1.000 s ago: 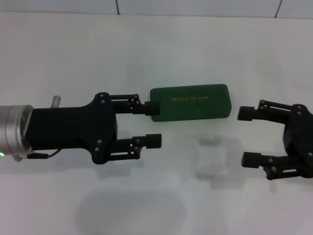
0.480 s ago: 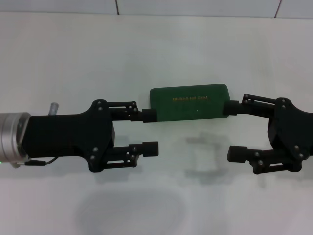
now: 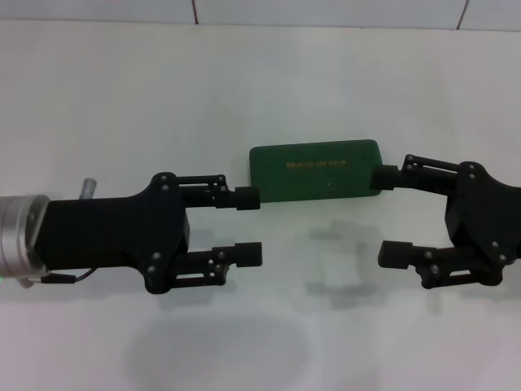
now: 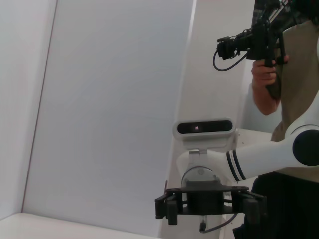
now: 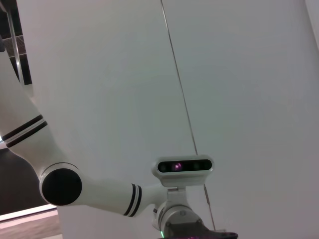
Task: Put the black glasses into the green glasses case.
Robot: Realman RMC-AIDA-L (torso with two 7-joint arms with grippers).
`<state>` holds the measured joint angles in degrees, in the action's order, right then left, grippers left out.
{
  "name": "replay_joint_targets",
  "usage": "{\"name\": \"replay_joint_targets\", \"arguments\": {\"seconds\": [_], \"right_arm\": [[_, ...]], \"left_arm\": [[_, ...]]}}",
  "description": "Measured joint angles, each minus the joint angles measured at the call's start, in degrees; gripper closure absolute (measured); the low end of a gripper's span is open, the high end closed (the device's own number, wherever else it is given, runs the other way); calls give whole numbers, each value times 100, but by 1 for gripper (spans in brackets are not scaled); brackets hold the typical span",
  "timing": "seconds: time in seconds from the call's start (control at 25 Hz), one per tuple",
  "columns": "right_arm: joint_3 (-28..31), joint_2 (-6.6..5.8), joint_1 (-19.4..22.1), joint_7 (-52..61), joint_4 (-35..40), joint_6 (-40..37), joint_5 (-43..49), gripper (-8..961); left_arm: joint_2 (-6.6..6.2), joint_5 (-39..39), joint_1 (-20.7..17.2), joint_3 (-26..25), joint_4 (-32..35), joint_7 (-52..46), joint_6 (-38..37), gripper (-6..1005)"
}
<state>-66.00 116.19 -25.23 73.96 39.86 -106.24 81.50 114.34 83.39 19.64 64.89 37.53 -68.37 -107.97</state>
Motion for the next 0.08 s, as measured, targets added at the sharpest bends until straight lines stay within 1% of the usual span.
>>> {"name": "replay_joint_targets", "arguments": {"seconds": [0.08], "right_arm": [[-1,0,4,-1,-4,-21,-2,86]], "left_arm": [[1,4,-9,-24,0,2,-4,392]]}}
